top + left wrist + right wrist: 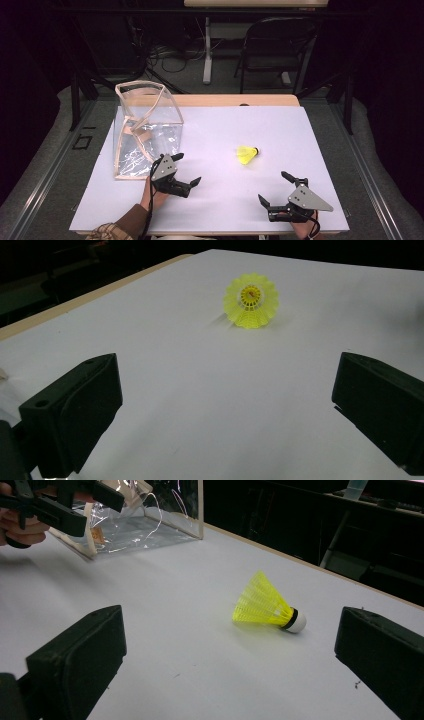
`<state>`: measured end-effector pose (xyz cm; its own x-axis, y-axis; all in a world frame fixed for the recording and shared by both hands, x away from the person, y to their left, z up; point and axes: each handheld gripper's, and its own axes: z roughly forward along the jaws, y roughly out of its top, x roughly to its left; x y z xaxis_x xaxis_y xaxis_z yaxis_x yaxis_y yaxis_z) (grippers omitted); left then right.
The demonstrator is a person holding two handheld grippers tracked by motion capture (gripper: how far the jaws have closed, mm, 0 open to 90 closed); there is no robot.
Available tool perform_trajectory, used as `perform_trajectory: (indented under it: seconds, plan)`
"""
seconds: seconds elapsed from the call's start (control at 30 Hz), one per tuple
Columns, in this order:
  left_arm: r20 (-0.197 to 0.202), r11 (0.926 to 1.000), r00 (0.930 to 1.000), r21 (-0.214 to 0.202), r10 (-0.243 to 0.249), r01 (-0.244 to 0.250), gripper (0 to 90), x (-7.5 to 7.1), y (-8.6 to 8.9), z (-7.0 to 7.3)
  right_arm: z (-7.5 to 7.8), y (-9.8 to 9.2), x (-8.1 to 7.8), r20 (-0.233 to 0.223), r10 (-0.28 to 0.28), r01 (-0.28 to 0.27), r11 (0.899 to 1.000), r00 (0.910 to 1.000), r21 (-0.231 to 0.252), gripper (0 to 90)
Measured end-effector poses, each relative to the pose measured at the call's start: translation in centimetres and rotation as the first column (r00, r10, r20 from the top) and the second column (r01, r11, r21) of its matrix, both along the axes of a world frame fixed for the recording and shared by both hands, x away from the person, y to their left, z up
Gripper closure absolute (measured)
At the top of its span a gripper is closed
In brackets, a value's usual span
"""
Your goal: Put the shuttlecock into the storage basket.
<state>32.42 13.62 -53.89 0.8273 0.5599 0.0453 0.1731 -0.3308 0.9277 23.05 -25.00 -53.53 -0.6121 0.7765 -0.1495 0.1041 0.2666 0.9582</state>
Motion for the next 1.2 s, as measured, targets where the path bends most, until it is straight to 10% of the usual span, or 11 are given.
perform_trajectory:
  seconds: [1.2]
  plan:
    - [-0.027, 0.994, 0.9951, 0.052, -0.095, 0.097, 0.0, 2.6, -7.0, 0.4, -0.1, 0.0, 0.1, -0.009, -0.002, 0.002, 1.0, 1.0, -0.001, 0.0]
